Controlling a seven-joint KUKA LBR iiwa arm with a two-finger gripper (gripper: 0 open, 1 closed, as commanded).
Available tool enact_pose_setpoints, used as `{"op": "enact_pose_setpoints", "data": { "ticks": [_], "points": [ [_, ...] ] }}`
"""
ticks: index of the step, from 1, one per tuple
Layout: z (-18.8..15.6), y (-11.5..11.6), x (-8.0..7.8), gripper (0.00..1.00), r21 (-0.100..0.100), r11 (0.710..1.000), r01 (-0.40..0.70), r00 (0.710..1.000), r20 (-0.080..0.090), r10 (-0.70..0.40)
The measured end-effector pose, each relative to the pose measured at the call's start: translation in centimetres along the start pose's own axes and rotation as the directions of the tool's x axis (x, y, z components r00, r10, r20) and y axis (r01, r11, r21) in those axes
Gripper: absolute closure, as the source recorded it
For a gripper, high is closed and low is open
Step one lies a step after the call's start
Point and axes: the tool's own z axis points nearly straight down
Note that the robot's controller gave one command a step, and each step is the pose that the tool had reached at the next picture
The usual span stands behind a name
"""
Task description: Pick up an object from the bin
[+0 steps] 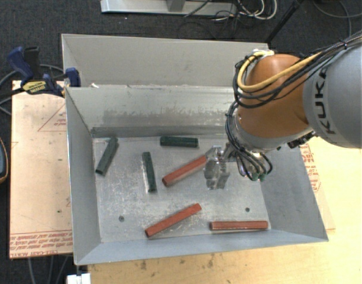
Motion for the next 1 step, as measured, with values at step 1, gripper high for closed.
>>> {"op": "enact_pose_setpoints", "data": {
  "ticks": [1],
  "points": [
    [0.45, -0.02, 0.24, 0.00, 0.001, 1.000, 0.000, 1.000, -0.010, 0.000]
  ]
}}
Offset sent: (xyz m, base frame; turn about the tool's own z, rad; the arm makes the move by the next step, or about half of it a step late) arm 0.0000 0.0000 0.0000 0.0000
